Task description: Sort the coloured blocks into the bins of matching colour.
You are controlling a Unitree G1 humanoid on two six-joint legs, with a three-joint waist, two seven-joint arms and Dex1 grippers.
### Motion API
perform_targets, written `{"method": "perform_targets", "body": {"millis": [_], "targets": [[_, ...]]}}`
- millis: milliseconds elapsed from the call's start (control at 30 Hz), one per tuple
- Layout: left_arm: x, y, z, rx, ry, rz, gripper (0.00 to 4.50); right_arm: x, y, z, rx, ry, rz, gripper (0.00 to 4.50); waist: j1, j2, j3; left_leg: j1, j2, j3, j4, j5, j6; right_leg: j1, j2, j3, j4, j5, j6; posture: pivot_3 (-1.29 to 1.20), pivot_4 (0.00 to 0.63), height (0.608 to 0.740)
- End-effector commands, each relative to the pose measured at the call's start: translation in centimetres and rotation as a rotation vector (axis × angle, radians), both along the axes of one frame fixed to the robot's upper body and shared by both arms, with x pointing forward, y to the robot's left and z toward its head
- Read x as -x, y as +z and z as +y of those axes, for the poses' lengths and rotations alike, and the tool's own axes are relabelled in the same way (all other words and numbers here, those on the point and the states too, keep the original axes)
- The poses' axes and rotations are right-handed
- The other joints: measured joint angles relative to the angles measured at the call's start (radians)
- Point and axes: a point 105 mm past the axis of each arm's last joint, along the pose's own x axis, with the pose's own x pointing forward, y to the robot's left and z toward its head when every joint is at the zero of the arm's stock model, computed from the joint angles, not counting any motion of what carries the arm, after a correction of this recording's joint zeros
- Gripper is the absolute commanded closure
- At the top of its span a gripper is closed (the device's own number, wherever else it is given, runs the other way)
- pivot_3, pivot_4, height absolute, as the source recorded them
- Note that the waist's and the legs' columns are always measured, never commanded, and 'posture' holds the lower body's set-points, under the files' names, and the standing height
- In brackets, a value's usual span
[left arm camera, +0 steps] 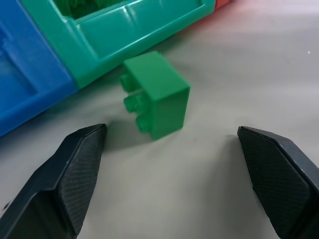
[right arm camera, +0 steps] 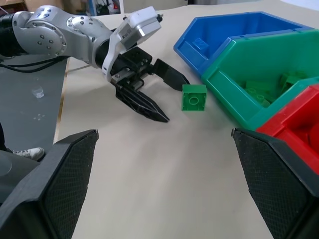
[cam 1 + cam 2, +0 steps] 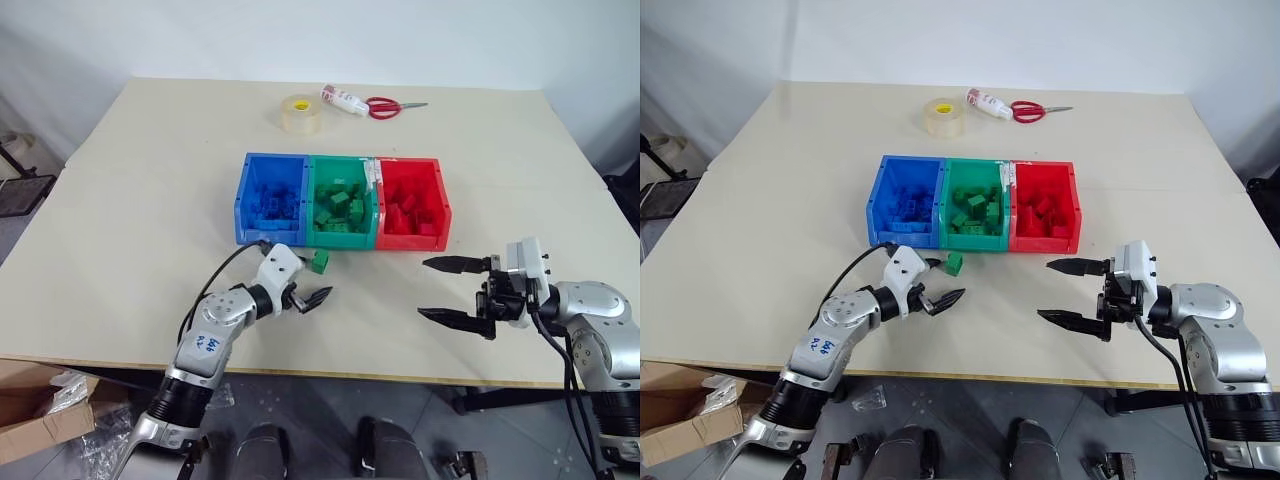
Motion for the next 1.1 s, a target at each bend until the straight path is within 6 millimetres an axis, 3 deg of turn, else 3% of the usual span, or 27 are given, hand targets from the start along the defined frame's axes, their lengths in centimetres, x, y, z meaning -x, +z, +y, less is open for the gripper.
{"method": "perform_targets", "body": {"millis": [33,167,400,433,533,767,1000,1100], "targets": [[-0.3,-1.4,-0.7,-0.036,0.018,0.021,0.21,0.3,1.1,-0.1,-0.007,-0.004,-0.043,0.00,0.004,0.000,0.000,0.000,0.000,0.000,0.000,0.000,0.000,0.000,0.000,0.000,0.000,0.000,0.000,0.00,0.150,0.740],[-0.7,-1.3,-1.2,-0.032,0.018,-0.005,1.24,0.3,1.1,-0.1,-0.007,-0.008,-0.042,0.00,0.003,0.000,-0.001,0.000,0.000,0.000,0.000,0.000,0.001,0.001,0.000,0.000,-0.001,0.000,0.001,0.00,0.150,0.740],[-1.0,-0.9,-1.5,-0.010,0.008,-0.028,3.51,0.3,1.1,-0.1,-0.007,-0.012,-0.043,0.00,0.001,0.001,-0.001,0.000,0.000,0.000,0.000,0.000,0.001,0.001,0.000,0.000,-0.001,0.000,0.001,0.00,0.150,0.740],[-1.0,-0.7,-1.6,0.001,-0.001,-0.036,3.62,0.3,1.1,-0.1,-0.007,-0.013,-0.043,0.00,0.001,0.001,-0.001,0.000,0.000,0.000,0.000,0.000,0.001,0.001,0.000,0.000,-0.001,0.000,0.001,0.00,0.150,0.740],[-0.9,-0.2,-1.7,0.025,-0.017,-0.050,3.62,0.3,1.1,-0.1,-0.010,-0.014,-0.045,0.00,0.001,0.001,-0.001,0.000,0.000,0.000,0.000,0.000,0.001,0.001,0.000,0.000,-0.001,0.000,0.001,0.00,0.150,0.740],[0.5,4.0,-3.6,0.113,-0.204,-0.209,3.62,0.4,1.1,-0.1,-0.013,-0.020,-0.043,0.00,0.001,0.001,-0.001,0.000,0.000,0.000,0.000,0.000,0.001,0.001,0.000,0.000,-0.001,0.000,0.001,0.00,0.150,0.740],[-2.6,9.1,-2.9,0.184,-0.076,-0.276,3.62,0.5,1.2,-0.3,-0.025,-0.035,-0.053,0.00,0.001,0.000,-0.001,0.000,0.000,0.000,0.000,0.000,0.001,0.001,0.000,0.000,-0.001,0.000,0.001,0.00,0.150,0.740],[-4.2,10.5,-2.3,0.167,-0.009,-0.294,2.64,0.4,1.5,-0.4,-0.034,-0.043,-0.065,0.00,0.001,0.000,-0.001,0.000,0.000,0.000,0.000,0.000,0.001,0.001,0.000,0.000,-0.001,0.001,0.001,0.00,0.150,0.740]]}}
